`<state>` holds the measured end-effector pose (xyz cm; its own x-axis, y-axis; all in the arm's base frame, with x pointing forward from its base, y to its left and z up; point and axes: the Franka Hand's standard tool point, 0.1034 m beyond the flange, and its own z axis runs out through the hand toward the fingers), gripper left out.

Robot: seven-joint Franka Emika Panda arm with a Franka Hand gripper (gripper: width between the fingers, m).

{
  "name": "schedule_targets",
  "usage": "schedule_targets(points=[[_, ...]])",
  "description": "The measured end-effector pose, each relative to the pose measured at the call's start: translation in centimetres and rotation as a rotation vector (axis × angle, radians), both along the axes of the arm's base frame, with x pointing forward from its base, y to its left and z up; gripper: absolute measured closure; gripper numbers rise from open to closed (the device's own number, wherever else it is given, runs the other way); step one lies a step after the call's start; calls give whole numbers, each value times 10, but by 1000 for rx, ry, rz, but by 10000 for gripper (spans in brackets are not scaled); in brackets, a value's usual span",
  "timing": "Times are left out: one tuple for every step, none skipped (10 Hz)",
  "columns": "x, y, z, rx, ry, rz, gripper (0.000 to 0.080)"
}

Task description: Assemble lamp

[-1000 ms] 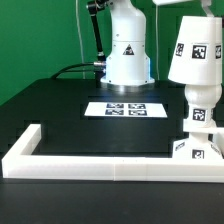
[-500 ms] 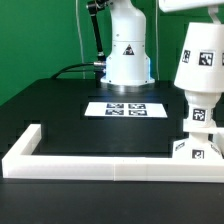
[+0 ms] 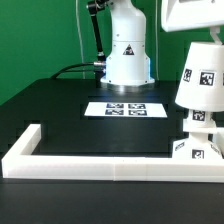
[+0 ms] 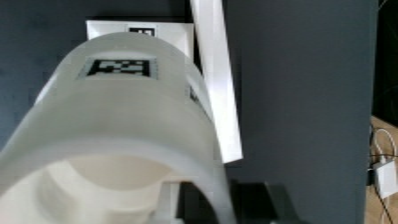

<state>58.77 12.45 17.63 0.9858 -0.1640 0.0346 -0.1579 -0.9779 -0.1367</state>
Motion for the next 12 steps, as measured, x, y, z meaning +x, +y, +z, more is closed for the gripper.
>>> schedule_targets(points=[[-2,-1,-5,-3,-1,-1,755],[-3,-1,-10,-5,2,-1,755],[-3,-2,-14,-8,4,-1,755],[-3,-3,-18,-10,2,0,755],[-3,-3,-21,-12,2,-2,755],[-3,-2,-22,-12,2,-1,755],[-3,-2,-22,-12,2,-1,755],[-3,-3,-22,-12,2,-1,755],[-3,-3,-22,-12,2,-2,755],[-2,-5,-21,-12,1,-3,577],[-2,-6,-20,-12,-1,-5,441],[-1,-7,-19,-11,-2,-7,441]])
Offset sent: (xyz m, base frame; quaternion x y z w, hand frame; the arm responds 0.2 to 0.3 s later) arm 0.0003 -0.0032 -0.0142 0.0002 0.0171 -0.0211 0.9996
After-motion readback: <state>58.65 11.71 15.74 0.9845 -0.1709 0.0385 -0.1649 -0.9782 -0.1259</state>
